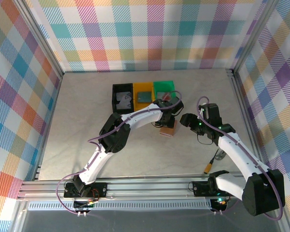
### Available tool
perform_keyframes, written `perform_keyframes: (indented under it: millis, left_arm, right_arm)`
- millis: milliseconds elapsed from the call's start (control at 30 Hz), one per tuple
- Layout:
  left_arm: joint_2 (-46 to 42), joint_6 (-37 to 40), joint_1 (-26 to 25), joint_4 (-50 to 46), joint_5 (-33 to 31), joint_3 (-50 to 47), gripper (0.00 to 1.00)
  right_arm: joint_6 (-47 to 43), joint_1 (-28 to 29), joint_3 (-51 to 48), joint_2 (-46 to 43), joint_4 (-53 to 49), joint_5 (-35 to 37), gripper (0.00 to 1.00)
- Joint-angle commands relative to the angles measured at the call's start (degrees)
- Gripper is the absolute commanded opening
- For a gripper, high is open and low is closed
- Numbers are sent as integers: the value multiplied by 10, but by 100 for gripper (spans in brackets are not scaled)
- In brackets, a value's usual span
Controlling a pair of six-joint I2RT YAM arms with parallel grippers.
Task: Take the credit cards out of the card holder
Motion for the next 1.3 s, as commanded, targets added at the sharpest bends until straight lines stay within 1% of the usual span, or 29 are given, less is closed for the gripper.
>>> perform_keyframes:
  millis: [0,100,133,267,333,500,533,567,667,733,900,967,1033,1267]
  left_arm:
    - [-1,-5,-2,-42,-15,-26,49]
    - [-2,-6,-2,-42,-15,-28,48]
    - [-3,-5,-2,-41,-13,-29,45]
    - [-5,-6,-2,-41,-14,-31,43]
    - [-8,-6,-2,-40,-14,-35,40]
    - [-14,-8,-2,-37,-13,-47,38]
    - [-17,-10,-2,-34,-13,-51,36]
    - [-20,-11,-2,-32,-12,-56,34]
    - [-33,-16,-2,-21,-9,-75,33]
    - [-40,-20,-2,-13,-3,-90,29]
    - [-63,-32,-2,16,10,-138,29]
    - [-72,-39,-2,29,18,-157,28]
    - [-80,-45,-2,44,25,-174,24]
    - [-104,-59,-4,72,35,-215,22]
  right_arm:
    - [4,-4,-1,2,10,-11,65]
    - [5,-3,-1,4,10,-11,65]
    - [5,-3,0,5,11,-12,65]
    - [5,-4,1,10,10,-13,65]
    - [5,-3,1,11,9,-14,65]
    - [6,-3,3,24,5,-17,65]
    - [5,-4,5,28,3,-18,65]
    - [6,-3,7,32,2,-20,65]
    - [8,-3,9,44,3,-32,65]
    - [10,-4,12,53,3,-42,65]
    - [15,-4,18,77,1,-60,64]
    - [19,-5,23,90,-1,-72,62]
    - [24,-4,28,107,-3,-83,60]
    - [37,-2,47,149,-11,-104,53]
